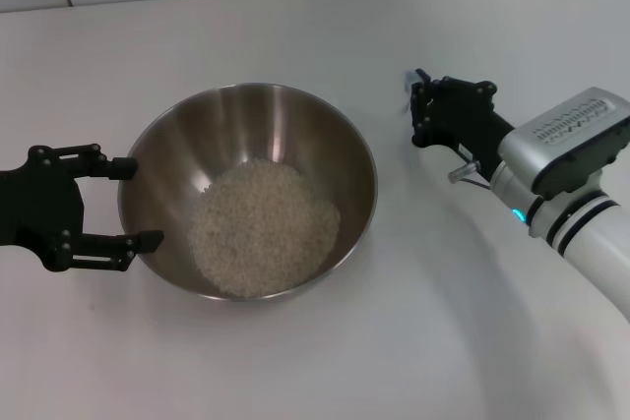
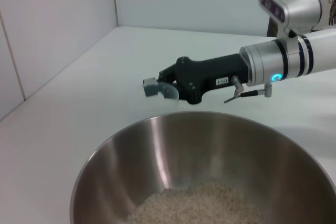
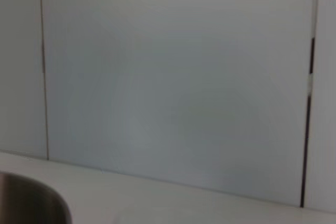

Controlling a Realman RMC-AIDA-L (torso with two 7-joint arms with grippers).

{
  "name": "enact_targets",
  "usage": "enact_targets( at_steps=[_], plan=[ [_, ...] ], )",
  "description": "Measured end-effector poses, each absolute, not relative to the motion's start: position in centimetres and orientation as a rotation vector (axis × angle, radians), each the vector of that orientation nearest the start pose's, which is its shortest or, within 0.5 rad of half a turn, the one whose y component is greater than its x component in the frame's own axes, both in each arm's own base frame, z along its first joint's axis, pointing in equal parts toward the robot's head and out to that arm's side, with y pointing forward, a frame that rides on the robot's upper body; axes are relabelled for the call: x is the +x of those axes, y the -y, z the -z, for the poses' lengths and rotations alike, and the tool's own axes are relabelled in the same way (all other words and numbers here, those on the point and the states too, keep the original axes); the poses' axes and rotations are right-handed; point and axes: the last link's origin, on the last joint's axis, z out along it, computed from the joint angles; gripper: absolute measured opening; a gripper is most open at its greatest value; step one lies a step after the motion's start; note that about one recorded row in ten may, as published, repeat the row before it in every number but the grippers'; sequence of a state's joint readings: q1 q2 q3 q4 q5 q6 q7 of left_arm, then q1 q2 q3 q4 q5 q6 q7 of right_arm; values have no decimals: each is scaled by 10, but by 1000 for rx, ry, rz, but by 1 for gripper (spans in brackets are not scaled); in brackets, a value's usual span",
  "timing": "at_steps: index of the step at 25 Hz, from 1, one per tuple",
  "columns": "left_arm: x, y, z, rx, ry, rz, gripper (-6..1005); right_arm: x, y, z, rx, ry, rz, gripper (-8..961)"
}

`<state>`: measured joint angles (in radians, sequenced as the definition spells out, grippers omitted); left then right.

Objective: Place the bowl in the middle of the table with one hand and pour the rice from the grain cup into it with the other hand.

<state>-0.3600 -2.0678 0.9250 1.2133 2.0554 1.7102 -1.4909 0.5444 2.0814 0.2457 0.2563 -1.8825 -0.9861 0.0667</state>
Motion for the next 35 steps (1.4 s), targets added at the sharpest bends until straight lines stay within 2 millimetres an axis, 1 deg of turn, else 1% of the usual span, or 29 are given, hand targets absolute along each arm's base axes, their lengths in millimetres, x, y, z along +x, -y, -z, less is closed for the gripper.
enact_targets(
  at_steps=[2,8,13,14,15,17,18,19,20,21,23,24,25,27,28,29,30,33,34,35],
  plan=[
    [-242,-305,-50,-2884,226,292,860,290,-337,88,-1962,-547,-572,46],
    [-242,-305,-49,-2887,223,290,860,293,-332,91,-1957,-574,-571,85],
    [-242,-305,-49,-2886,222,288,859,299,-319,94,-1950,-611,-573,118],
    [-242,-305,-49,-2886,222,288,859,303,-314,94,-1942,-627,-572,125],
    [-242,-305,-49,-2886,222,288,859,303,-314,94,-1942,-627,-572,167],
    [-242,-305,-49,-2886,222,288,859,307,-306,95,-1932,-647,-577,252],
    [-242,-305,-49,-2886,222,288,859,309,-301,95,-1921,-659,-587,294],
    [-242,-305,-49,-2886,222,288,859,315,-287,92,-1875,-688,-615,336],
    [-242,-305,-49,-2886,223,288,859,315,-287,92,-1875,-688,-615,370],
    [-242,-305,-49,-2886,223,288,859,319,-280,88,-1843,-698,-630,405],
    [-243,-304,-49,-2885,226,287,859,328,-261,74,-1732,-700,-691,473],
    [-243,-304,-49,-2885,228,287,859,330,-246,56,-1629,-650,-767,508],
    [-243,-304,-49,-2886,228,287,859,328,-239,47,-1590,-606,-811,542],
    [-243,-304,-49,-2887,228,287,859,322,-236,30,-1583,-531,-910,607],
    [-243,-304,-48,-2887,229,288,860,322,-236,30,-1583,-531,-910,640],
    [-243,-304,-48,-2890,232,291,860,318,-243,15,-1639,-507,-1003,673],
    [-243,-304,-48,-2890,232,291,860,318,-243,15,-1639,-507,-1003,705],
    [-243,-305,-47,-2893,234,293,860,309,-262,-5,-1801,-486,-1120,803],
    [-243,-305,-47,-2893,236,293,860,301,-278,-17,-1942,-465,-1180,835],
    [-244,-305,-47,-2893,238,294,860,301,-278,-17,-1942,-465,-1180,834]
  ],
)
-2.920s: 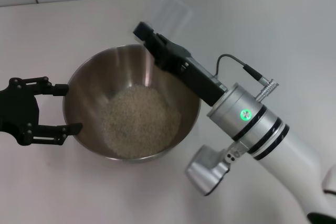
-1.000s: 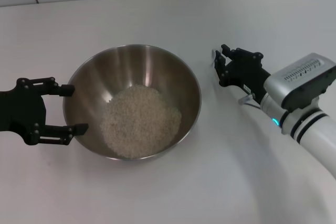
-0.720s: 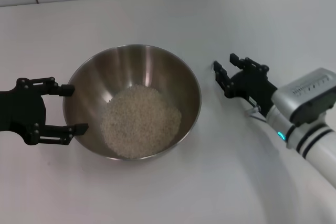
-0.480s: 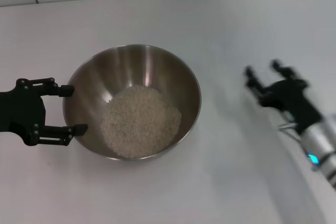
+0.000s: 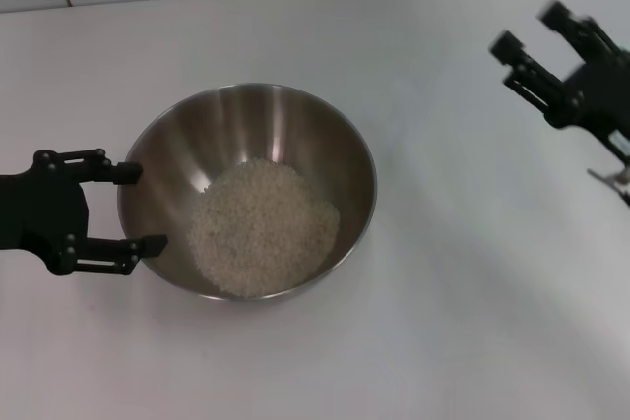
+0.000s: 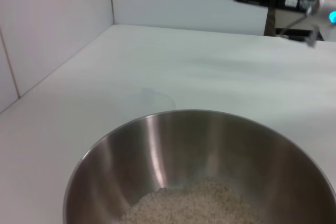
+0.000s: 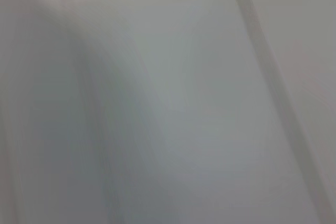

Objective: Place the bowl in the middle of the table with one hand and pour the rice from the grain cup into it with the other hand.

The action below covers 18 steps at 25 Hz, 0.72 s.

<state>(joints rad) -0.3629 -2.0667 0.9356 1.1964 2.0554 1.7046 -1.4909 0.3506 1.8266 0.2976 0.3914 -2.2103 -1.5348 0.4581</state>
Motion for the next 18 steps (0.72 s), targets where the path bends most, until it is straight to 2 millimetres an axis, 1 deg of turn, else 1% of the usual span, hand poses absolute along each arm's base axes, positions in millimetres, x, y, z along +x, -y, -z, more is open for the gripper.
enact_targets(
  at_steps=[3,4,5,7,9,10,11,13,14,15,16,17,18],
  plan=[
    [-244,-305,-46,-2891,245,295,860,284,-305,-30,-2231,-466,-1213,833],
    [-244,-305,-46,-2890,244,295,860,272,-321,-35,-2398,-449,-1195,832],
    [-244,-306,-46,-2889,244,294,859,272,-321,-35,-2398,-449,-1195,831],
    [-244,-306,-46,-2889,242,294,859,260,-332,-39,-2570,-416,-1153,830],
    [-243,-307,-46,-2888,239,294,859,251,-341,-45,-2748,-376,-1033,829],
    [-243,-307,-46,-2888,239,294,859,251,-341,-45,-2748,-376,-1033,829],
    [-243,-307,-46,-2888,239,294,859,248,-344,-46,-2795,-365,-981,829],
    [-243,-307,-46,-2888,238,294,859,242,-346,-49,-2866,-345,-823,829],
    [-243,-307,-47,-2888,237,294,859,236,-347,-51,-2891,-303,-650,829],
    [-243,-307,-47,-2888,237,294,859,236,-347,-51,-2891,-303,-650,829],
    [-242,-307,-47,-2887,237,294,859,232,-348,-59,-2889,-257,-510,829],
    [-241,-308,-47,-2887,234,298,859,228,-351,-71,-2871,-223,-421,829],
    [-241,-308,-47,-2886,234,301,859,223,-354,-81,-2852,-199,-371,829]
  ],
)
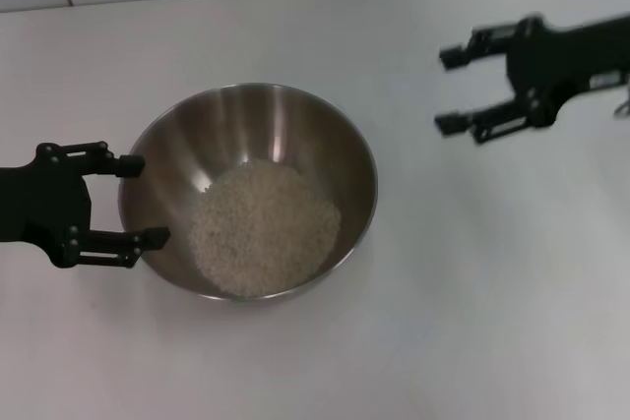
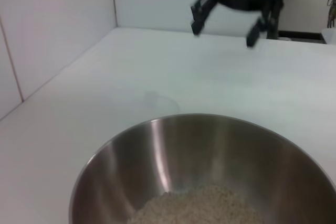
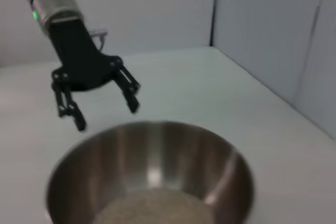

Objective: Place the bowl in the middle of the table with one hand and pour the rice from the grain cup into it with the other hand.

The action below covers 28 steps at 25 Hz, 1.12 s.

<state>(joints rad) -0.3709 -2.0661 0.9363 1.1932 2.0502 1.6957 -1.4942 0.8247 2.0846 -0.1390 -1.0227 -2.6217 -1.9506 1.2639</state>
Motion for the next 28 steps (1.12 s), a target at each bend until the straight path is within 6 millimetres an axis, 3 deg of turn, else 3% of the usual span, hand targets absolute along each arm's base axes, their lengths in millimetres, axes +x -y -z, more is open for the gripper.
enact_targets(
  at_steps=[1,2,6,16,28],
  plan=[
    [-241,-308,-47,-2886,234,301,859,213,-357,-93,-2841,-159,-319,829],
    [-241,-308,-47,-2886,234,301,859,213,-357,-93,-2841,-159,-319,829],
    [-240,-309,-46,-2891,225,291,860,202,-349,-71,-2917,-116,-344,829],
    [-238,-310,-45,-2892,217,288,860,207,-344,-44,-2973,-190,-350,829],
    [-240,-309,-45,-2891,226,281,860,211,-344,-39,-2972,-236,-378,829]
  ],
)
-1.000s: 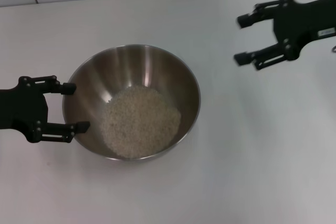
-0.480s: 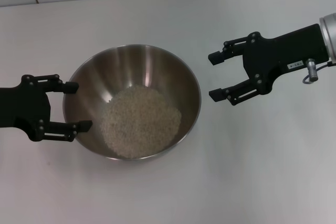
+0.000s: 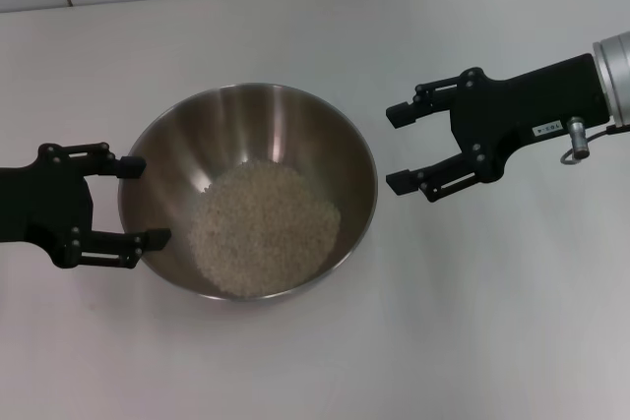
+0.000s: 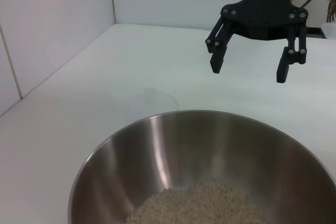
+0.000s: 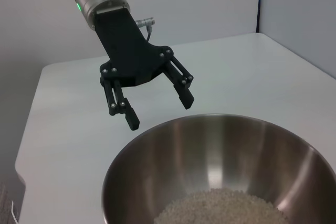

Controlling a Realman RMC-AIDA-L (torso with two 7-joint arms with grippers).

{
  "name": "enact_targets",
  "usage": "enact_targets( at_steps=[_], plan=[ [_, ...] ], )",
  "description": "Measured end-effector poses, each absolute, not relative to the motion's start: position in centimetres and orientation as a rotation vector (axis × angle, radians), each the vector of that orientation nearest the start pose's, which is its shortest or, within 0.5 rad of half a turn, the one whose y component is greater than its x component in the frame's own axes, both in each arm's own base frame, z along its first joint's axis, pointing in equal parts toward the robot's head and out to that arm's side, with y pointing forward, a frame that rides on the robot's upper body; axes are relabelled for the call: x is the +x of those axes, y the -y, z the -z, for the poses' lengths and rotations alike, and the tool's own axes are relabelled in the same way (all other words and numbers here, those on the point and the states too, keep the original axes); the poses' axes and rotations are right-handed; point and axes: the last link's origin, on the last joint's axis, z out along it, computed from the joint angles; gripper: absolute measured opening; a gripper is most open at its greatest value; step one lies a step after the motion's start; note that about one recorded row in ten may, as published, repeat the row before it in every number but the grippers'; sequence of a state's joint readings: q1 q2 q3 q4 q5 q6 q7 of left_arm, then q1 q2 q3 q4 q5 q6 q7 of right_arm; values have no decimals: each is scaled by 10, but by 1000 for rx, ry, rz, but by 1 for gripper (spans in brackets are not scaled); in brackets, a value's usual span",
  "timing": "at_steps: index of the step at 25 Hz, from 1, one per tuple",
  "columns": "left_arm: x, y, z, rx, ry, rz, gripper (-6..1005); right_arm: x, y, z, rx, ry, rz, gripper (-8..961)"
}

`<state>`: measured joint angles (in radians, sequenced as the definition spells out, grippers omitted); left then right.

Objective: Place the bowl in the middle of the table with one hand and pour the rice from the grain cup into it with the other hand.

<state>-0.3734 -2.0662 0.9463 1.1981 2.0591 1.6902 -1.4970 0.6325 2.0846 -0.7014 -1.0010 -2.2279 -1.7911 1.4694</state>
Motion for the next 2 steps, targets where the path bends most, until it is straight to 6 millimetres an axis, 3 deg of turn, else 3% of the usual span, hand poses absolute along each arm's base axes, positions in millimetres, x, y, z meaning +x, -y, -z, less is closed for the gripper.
enact_targets(
  at_steps=[2],
  plan=[
    [-240,-309,-45,-2891,227,281,860,212,-343,-38,-2973,-241,-380,829]
  ],
)
